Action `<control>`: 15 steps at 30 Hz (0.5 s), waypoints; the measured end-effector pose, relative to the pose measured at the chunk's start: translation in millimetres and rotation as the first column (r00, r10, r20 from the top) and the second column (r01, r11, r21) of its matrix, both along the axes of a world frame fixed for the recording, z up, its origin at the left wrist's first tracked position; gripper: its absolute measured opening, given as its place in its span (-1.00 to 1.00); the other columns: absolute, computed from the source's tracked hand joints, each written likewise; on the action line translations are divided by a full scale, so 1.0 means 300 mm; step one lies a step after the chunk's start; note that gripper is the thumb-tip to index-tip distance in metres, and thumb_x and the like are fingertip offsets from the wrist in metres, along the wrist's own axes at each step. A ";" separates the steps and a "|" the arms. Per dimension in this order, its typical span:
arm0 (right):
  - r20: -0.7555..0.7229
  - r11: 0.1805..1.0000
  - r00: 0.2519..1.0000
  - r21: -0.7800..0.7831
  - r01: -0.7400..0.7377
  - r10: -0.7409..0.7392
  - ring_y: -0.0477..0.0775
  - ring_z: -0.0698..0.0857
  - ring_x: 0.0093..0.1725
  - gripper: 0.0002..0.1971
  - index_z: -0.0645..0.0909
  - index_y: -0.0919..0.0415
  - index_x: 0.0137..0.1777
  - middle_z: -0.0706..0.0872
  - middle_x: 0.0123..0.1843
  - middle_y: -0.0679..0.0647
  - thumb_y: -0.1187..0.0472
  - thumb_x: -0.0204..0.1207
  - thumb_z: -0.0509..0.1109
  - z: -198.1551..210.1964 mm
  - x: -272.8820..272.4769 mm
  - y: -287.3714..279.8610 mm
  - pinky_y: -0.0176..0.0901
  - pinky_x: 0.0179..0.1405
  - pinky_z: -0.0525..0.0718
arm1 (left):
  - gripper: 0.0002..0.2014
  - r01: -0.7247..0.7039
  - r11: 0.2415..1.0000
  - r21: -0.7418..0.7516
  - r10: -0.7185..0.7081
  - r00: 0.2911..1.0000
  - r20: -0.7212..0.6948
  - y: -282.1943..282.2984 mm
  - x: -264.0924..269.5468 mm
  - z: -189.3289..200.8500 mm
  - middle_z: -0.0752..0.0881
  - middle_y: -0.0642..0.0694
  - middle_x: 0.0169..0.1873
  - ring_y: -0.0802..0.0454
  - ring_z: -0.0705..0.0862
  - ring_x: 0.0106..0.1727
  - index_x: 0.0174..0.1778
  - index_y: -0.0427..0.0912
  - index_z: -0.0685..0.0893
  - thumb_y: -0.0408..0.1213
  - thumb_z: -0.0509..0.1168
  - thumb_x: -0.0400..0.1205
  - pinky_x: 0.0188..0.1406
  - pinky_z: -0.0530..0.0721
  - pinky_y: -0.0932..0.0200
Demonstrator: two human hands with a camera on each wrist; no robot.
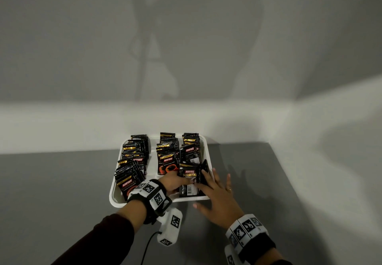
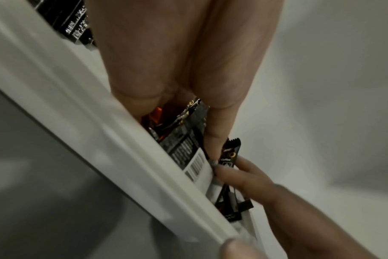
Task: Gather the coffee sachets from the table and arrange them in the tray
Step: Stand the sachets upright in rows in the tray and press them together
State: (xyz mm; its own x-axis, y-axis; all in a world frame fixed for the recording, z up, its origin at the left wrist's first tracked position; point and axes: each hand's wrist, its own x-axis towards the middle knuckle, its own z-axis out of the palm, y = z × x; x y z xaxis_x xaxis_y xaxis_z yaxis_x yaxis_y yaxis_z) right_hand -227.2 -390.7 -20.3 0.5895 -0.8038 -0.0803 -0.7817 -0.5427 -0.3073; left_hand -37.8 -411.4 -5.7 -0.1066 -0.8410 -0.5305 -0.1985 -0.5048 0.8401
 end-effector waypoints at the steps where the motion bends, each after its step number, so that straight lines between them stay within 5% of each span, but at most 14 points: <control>1: 0.012 1.000 1.000 -0.012 0.016 -0.016 -0.08 -0.48 0.57 -0.37 0.18 -0.29 0.55 -0.16 0.67 -0.23 -0.36 0.45 0.07 0.003 0.004 -0.003 0.14 0.34 -0.74 | -0.67 -0.010 1.000 -0.004 0.010 1.000 -0.003 0.000 0.001 -0.001 0.68 -0.29 0.21 -0.17 0.64 0.26 0.25 -0.34 0.60 -0.46 0.33 0.55 0.39 0.52 -0.05; 5: -0.027 0.997 0.998 -0.061 0.054 -0.056 0.04 -0.52 0.57 -0.30 0.15 -0.29 0.55 -0.30 0.65 -0.16 -0.49 0.42 -0.15 0.015 0.011 -0.026 0.25 0.38 -0.68 | -0.69 -0.018 1.000 0.011 0.019 0.997 -0.074 0.002 0.012 -0.006 0.68 -0.24 0.23 -0.05 0.65 0.19 0.20 -0.27 0.62 -0.51 0.34 0.53 0.23 0.59 0.11; 8: -0.056 0.994 0.993 -0.034 0.104 -0.106 0.14 -0.51 0.57 -0.30 0.17 -0.30 0.55 -0.34 0.66 -0.07 -0.48 0.44 -0.26 0.026 0.014 -0.041 0.29 0.38 -0.66 | -0.63 -0.032 0.999 0.021 0.034 0.995 -0.091 0.001 0.010 -0.010 0.68 -0.23 0.24 -0.12 0.61 0.30 0.26 -0.29 0.61 -0.49 0.36 0.51 0.45 0.45 -0.11; 15: 0.062 0.970 0.969 -0.002 0.242 -0.241 0.15 -0.25 0.67 -0.62 0.42 -0.21 0.43 -0.07 0.70 -0.05 -0.10 0.66 0.03 0.024 0.047 -0.038 0.21 0.47 -0.47 | -0.68 -0.123 0.992 0.005 0.123 0.987 -0.107 -0.007 -0.025 -0.011 0.72 -0.30 0.14 -0.18 0.66 0.22 0.18 -0.38 0.64 -0.55 0.36 0.49 0.39 0.52 -0.10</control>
State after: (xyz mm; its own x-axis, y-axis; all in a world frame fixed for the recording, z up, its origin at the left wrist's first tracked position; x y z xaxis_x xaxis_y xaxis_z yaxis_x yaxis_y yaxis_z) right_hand -213.1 -402.0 -13.2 0.3816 -0.9234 -0.0419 -0.8700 -0.3435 -0.3537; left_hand -45.2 -413.5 -9.1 -0.0584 -0.8520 -0.5203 -0.0443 -0.5185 0.8539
